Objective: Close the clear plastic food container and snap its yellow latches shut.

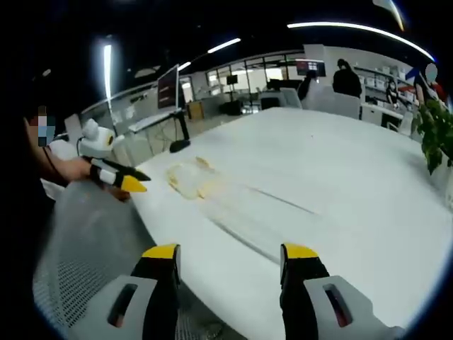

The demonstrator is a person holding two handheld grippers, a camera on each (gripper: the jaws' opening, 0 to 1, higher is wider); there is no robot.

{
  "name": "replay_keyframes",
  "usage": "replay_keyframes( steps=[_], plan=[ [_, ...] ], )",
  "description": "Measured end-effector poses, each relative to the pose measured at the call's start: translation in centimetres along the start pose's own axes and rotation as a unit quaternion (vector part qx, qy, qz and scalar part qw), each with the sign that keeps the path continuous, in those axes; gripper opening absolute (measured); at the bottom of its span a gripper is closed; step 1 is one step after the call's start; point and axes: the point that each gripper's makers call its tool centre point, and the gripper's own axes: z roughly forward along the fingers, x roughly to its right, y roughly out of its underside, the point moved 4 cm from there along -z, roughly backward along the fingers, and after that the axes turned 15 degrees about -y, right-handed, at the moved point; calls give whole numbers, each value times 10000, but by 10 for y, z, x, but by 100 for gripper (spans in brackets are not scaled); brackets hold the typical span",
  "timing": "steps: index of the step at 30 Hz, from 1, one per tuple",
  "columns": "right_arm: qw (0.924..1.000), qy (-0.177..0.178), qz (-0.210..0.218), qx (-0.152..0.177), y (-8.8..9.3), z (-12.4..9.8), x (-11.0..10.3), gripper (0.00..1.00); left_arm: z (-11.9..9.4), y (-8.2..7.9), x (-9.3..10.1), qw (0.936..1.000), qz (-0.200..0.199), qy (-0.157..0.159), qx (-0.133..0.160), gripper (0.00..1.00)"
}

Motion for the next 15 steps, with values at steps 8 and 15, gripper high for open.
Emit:
replay_keyframes(
  steps=[8, 15],
  plan=[
    [10000, 84, -29, -23, 0, -1, 2, 55, 0, 2, 1, 10000, 42, 24, -79, 59],
    [9999, 134, -3, -49, 2, -3, 4, 54, 0, 3, 4, 9999, 78, 75, -123, 59]
  ],
)
